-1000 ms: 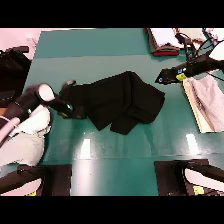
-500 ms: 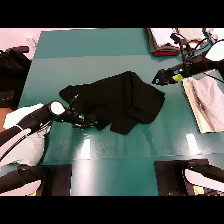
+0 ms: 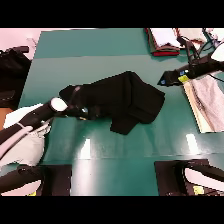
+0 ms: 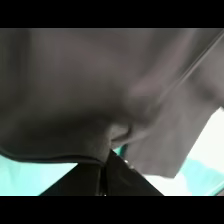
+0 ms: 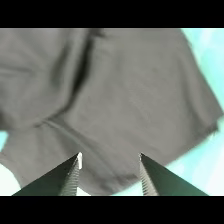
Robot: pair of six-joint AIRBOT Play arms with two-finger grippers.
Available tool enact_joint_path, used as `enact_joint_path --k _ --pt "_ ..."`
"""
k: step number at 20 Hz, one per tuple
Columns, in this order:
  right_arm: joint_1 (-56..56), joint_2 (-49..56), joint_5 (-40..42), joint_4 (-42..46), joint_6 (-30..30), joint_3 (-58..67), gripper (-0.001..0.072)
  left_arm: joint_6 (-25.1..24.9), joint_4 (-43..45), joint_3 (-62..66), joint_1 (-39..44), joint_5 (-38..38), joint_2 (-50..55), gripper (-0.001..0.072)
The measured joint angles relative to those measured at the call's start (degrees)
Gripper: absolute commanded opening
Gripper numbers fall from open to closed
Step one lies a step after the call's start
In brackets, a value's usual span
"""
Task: Fold the shirts.
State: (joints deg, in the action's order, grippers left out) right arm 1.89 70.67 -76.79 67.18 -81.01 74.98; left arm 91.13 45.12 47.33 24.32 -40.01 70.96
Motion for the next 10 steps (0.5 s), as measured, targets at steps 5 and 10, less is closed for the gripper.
enact_joint_path --k 5,10 --pt "9.07 2.73 2.51 -1.77 0.33 -10.1 0.0569 -0.42 6.86 5.57 -7.78 -4.7 -5.4 0.0026" --pt "10.34 9.73 10.88 -7.37 2.21 -12.68 0.0498 -0.5 10.36 7.26 -9.77 -8.35 -6.6 0.0026"
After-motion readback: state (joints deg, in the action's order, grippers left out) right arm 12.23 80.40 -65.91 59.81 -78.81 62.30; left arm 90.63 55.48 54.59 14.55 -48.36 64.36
